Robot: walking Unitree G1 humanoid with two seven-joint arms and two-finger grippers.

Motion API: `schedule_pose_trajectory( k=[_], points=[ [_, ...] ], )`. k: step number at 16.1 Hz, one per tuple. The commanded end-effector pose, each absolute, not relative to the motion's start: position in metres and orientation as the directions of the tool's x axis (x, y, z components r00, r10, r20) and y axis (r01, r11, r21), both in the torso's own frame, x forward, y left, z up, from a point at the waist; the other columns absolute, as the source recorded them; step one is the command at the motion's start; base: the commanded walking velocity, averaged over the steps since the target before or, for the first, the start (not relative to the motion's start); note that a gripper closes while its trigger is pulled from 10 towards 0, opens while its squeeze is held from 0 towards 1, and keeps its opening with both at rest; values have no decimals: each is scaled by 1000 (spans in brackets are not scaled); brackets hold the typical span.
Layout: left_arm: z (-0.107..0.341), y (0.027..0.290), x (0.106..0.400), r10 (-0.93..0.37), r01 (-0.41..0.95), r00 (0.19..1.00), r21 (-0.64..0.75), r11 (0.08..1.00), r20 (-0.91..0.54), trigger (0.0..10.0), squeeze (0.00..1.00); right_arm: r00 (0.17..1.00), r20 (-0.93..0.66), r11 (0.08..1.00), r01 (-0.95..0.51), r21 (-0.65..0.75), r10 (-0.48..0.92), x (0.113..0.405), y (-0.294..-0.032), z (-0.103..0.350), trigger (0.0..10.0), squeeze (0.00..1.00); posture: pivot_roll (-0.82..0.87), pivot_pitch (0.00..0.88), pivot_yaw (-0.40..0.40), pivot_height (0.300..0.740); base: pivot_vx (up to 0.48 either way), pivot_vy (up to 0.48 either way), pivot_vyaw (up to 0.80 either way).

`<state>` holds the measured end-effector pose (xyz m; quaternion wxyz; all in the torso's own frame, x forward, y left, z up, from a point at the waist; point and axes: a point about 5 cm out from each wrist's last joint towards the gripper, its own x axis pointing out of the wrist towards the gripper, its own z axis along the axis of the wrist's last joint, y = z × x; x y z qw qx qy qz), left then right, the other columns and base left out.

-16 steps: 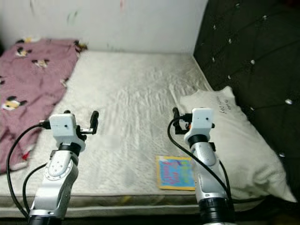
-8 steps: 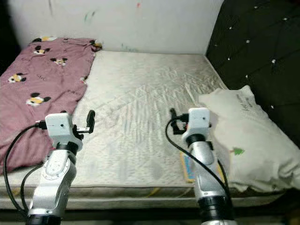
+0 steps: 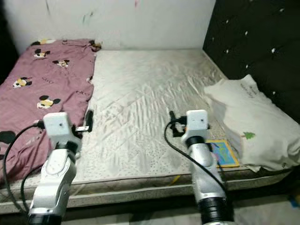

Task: Clean up the room

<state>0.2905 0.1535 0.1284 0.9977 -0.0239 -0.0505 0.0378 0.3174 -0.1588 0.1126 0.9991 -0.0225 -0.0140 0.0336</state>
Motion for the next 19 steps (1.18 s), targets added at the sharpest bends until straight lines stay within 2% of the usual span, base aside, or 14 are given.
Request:
schedule_pose_trajectory(
  k=[1, 16, 19],
  points=[
    [124, 162, 289, 105, -101, 991, -49, 994, 80, 10000, 0, 993, 58, 995, -97, -40, 99, 321, -147, 121, 10000, 0, -55, 12, -50, 740, 0, 480, 0],
    [126, 159, 293, 94, -89, 992, -55, 995, 84, 10000, 0, 995, 55, 994, -86, -61, 89, 325, -147, 120, 10000, 0, -55, 9, -47, 740, 0, 480, 0],
    [129, 155, 292, 69, -62, 992, -69, 996, 106, 10000, 0, 994, 51, 993, -97, -59, 100, 325, -145, 120, 10000, 0, -55, 6, -49, 740, 0, 0, 0]
  ],
)
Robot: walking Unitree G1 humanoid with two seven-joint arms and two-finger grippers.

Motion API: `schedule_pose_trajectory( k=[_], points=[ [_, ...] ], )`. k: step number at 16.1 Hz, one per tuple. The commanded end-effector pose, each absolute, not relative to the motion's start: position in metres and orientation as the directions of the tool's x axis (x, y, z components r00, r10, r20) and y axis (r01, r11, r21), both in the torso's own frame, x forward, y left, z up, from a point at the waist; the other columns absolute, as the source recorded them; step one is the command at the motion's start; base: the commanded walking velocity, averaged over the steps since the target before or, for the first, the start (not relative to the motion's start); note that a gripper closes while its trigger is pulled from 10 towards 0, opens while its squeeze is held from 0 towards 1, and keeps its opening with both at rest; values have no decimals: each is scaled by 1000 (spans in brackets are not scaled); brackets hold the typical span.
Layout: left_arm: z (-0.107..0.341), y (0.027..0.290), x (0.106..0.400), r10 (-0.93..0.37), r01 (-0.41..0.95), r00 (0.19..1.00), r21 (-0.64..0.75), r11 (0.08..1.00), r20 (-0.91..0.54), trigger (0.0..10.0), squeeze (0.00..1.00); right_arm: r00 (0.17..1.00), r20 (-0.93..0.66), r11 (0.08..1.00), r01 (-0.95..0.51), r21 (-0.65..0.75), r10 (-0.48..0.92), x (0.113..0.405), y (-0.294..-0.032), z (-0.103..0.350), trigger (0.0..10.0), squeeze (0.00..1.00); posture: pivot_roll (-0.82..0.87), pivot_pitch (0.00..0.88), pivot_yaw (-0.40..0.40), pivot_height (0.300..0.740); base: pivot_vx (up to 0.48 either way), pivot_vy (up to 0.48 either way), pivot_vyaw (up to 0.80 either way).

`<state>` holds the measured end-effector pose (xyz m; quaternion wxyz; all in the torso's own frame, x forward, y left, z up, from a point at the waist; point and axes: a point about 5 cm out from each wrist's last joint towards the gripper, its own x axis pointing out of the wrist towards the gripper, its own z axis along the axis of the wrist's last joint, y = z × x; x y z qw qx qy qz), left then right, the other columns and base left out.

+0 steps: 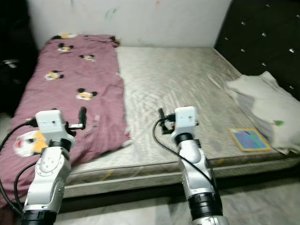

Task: Clean up the room

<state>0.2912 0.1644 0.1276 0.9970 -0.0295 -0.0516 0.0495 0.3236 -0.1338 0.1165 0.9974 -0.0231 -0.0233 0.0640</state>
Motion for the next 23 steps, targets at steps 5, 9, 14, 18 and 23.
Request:
schedule_pose_trajectory(
  k=[5, 9, 14, 18, 23],
  points=[
    [130, 154, 290, 35, -24, 993, -91, 996, 113, 10000, 0, 992, 53, 992, -107, -63, 110, 325, -143, 120, 10000, 0, -55, 6, -49, 740, 0, 0, 0],
    [132, 152, 291, 18, -6, 993, -98, 995, 119, 10000, 0, 992, 55, 992, -108, -64, 112, 326, -143, 120, 10000, 0, -50, 0, -47, 740, 0, 0, 0],
    [132, 152, 290, 10, 2, 993, -100, 995, 122, 10000, 0, 992, 55, 992, -111, -63, 115, 327, -141, 120, 10000, 0, -47, 0, -47, 740, 98, 0, 0],
    [133, 151, 290, 4, 9, 992, -101, 995, 128, 10000, 0, 992, 58, 992, -113, -61, 116, 328, -140, 120, 10000, 0, -44, 0, -46, 740, 291, 0, 0],
    [132, 150, 290, 1, 11, 993, -103, 995, 122, 10000, 0, 993, 56, 993, -105, -62, 109, 326, -141, 119, 10000, 0, -48, 0, -44, 740, 322, 0, 0]
  ],
)
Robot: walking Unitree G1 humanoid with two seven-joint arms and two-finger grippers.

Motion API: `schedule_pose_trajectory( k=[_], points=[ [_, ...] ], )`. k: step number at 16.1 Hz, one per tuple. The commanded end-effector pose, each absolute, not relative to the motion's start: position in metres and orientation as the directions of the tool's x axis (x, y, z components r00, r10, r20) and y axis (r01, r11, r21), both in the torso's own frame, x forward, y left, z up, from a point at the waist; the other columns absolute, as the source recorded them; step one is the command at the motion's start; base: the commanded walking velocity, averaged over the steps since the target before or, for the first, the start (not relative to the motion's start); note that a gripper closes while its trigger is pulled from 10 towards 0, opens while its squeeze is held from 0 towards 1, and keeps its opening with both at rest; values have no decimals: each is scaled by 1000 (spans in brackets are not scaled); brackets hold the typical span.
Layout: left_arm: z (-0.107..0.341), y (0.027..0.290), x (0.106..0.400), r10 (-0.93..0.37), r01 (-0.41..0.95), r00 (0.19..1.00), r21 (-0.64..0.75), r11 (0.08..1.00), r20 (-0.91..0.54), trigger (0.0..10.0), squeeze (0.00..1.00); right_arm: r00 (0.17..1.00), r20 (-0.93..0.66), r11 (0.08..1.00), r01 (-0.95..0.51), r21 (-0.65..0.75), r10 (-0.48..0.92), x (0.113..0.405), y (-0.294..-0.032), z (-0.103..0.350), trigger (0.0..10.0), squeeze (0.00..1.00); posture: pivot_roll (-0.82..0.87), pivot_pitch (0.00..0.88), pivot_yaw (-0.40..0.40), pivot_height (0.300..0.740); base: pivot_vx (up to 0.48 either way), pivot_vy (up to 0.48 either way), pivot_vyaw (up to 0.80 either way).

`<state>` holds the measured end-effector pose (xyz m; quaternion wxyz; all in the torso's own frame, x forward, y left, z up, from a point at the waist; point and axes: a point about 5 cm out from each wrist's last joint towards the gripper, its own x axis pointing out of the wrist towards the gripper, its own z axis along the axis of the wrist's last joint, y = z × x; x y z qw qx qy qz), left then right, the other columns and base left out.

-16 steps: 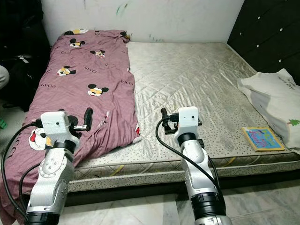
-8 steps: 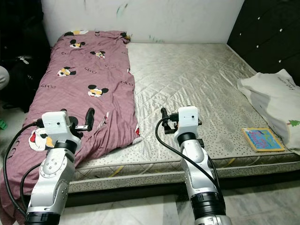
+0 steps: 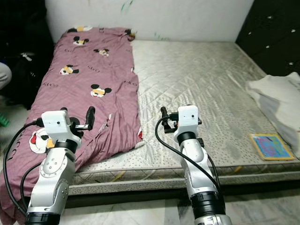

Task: Clean up the room

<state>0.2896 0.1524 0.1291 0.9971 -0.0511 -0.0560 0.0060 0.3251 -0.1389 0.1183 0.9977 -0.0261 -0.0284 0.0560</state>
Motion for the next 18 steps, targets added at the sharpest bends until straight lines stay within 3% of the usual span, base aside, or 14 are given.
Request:
schedule_pose_trajectory(
  k=[1, 6, 11, 18],
  points=[
    [133, 149, 290, 0, 12, 993, -106, 994, 120, 10000, 0, 993, 56, 993, -104, -60, 108, 327, -141, 119, 10000, 0, -48, 2, -44, 740, 322, 0, 0],
    [132, 149, 290, 1, 12, 993, -107, 994, 118, 10000, 0, 993, 57, 993, -103, -62, 107, 327, -141, 119, 10000, 0, -48, 5, -44, 740, 322, 0, 0],
    [129, 144, 293, 17, -7, 996, -112, 994, 87, 10000, 0, 993, 57, 994, -96, -61, 99, 327, -142, 118, 10000, 0, -49, 6, -40, 740, 0, 0, 0],
    [130, 144, 294, 6, 7, 996, -137, 991, 92, 10000, 0, 994, 53, 994, -96, -60, 99, 327, -142, 118, 10000, 0, -51, 7, -40, 740, 0, 476, 0]
  ],
)
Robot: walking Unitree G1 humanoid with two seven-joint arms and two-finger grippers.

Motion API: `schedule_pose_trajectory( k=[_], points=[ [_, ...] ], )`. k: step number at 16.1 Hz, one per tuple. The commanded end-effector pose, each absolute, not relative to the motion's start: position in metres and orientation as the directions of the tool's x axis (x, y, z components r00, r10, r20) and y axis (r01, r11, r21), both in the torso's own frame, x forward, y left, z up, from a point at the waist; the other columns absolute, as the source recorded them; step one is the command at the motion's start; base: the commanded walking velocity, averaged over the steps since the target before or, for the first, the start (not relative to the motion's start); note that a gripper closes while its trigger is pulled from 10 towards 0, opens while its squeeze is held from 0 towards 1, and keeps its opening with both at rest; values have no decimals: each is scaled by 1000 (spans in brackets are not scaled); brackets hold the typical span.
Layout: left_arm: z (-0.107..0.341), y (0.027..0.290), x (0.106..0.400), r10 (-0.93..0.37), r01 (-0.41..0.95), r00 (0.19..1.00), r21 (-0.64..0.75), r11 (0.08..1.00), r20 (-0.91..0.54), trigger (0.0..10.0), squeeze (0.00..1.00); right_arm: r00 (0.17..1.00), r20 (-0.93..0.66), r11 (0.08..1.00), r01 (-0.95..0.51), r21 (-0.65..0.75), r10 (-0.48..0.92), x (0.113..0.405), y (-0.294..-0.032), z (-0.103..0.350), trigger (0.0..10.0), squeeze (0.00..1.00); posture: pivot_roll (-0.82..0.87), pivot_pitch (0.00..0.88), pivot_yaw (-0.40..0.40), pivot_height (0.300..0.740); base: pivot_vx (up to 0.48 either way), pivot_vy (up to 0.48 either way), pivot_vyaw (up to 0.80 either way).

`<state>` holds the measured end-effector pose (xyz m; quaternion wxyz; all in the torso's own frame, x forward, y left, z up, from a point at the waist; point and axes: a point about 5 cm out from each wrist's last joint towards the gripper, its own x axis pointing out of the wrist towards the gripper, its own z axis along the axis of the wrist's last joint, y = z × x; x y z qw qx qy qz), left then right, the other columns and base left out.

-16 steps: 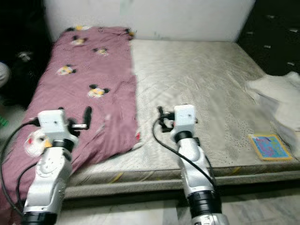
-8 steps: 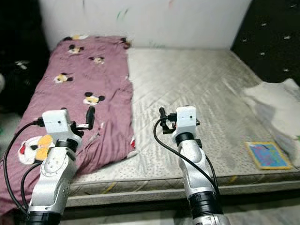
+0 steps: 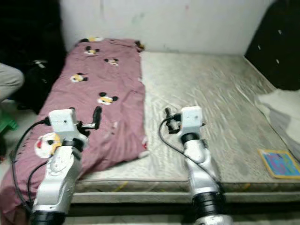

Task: Clean up the room

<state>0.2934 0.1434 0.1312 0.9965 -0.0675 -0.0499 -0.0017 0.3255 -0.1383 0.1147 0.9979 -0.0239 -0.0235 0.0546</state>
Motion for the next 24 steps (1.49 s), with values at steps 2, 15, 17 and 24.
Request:
schedule_pose_trajectory(
  k=[2, 15, 17, 24],
  points=[
    [132, 143, 294, -4, 17, 995, -129, 991, 100, 10000, 0, 992, 46, 992, -117, -41, 119, 327, -140, 117, 10000, 0, -52, 6, -41, 740, 0, 474, 0],
    [136, 139, 293, -50, 67, 989, -119, 991, 142, 10000, 0, 988, 47, 989, -143, -42, 145, 327, -135, 117, 10000, 0, -53, 0, -40, 740, 19, 218, 0],
    [135, 140, 293, -53, 70, 988, -118, 991, 143, 10000, 0, 988, 48, 989, -143, -41, 144, 328, -135, 117, 10000, 0, -53, 0, -39, 740, 279, 0, 0],
    [136, 139, 294, -63, 82, 987, -122, 989, 149, 10000, 0, 988, 53, 989, -141, -44, 143, 329, -135, 118, 10000, 0, -53, 0, -37, 740, 344, 0, 0]
  ],
)
